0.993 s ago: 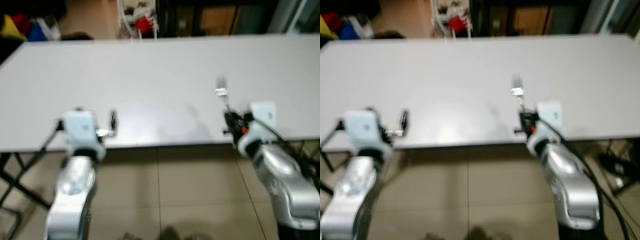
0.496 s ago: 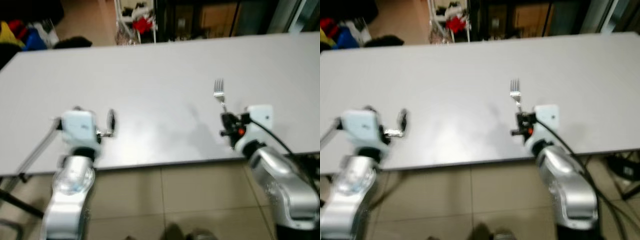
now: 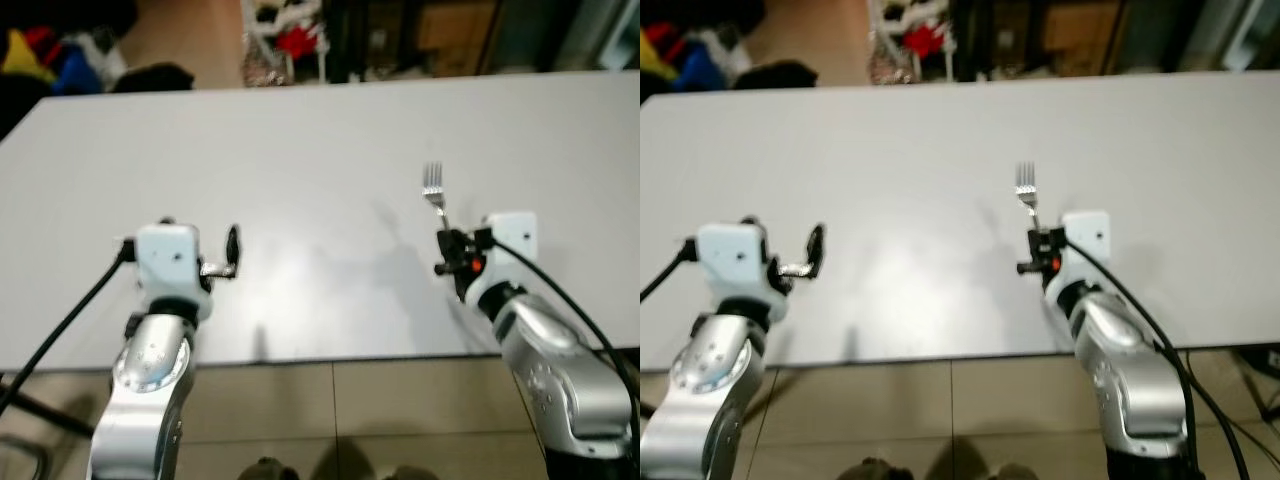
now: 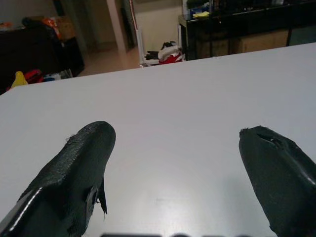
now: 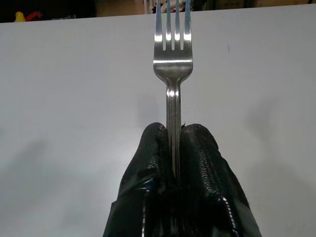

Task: Setting the table

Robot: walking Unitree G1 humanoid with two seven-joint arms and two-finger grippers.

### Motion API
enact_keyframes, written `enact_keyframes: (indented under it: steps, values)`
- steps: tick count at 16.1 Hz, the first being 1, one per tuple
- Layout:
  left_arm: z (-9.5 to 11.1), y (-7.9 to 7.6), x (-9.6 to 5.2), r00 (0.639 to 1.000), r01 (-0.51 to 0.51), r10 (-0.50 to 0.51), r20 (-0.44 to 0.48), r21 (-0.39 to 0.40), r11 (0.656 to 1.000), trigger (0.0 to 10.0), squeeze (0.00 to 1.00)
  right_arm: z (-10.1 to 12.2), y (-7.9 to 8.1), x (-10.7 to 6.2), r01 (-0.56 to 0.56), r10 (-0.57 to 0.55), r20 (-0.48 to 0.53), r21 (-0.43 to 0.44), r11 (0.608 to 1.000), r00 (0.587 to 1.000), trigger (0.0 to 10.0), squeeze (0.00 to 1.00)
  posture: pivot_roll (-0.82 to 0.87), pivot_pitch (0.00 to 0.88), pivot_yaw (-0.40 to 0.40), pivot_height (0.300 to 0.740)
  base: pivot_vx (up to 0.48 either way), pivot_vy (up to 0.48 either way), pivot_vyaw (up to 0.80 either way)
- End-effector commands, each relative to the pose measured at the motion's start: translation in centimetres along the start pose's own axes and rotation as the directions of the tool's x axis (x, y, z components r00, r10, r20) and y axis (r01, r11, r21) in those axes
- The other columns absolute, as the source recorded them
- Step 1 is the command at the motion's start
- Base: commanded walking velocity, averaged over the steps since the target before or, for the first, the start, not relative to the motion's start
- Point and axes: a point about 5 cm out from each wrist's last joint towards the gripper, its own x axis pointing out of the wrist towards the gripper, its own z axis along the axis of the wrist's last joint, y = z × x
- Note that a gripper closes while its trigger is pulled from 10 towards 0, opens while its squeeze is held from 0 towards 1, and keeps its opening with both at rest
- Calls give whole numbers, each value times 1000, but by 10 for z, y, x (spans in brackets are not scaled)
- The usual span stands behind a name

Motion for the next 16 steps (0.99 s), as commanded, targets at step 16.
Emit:
enact_keyframes:
  steps: [16]
  values:
    - [2,7,9,1000,-1,1,-2,36,999,10000,0,-3,12,7,-28,28,-15,12,1000,999,10000,0,-117,35,79,740,0,341,-52]
